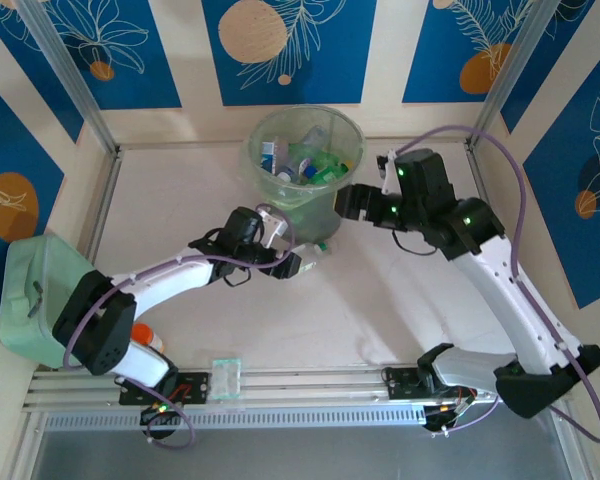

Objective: Put the plastic bottles in the bin

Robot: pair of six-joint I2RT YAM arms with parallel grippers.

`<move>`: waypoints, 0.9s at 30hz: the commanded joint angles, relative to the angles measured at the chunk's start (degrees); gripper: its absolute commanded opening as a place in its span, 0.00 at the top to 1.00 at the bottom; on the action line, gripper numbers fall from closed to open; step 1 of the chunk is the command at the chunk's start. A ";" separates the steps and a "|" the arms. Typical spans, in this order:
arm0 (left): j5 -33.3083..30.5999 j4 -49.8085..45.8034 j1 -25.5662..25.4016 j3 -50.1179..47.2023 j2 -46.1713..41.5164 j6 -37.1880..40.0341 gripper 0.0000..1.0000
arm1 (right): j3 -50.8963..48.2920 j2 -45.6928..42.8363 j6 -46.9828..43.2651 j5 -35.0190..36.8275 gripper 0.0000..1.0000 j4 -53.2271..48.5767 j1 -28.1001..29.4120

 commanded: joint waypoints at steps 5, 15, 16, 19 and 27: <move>-8.77 -0.09 -3.21 2.44 5.22 12.19 0.07 | -7.36 -6.10 5.11 -6.87 0.17 4.17 -4.76; -12.94 1.08 -4.25 4.47 10.72 15.12 0.10 | -8.74 -7.29 6.27 -10.17 0.17 5.27 -6.84; -12.63 1.00 -4.25 4.74 11.32 15.41 0.12 | -8.78 -7.31 6.31 -10.21 0.18 5.17 -6.94; -12.05 1.12 -4.30 5.28 12.56 15.62 0.15 | -8.87 -7.44 6.31 -10.40 0.18 4.70 -7.21; -9.98 1.01 -5.17 5.35 13.93 16.22 0.25 | -9.78 -8.40 6.57 -10.21 0.21 4.42 -7.99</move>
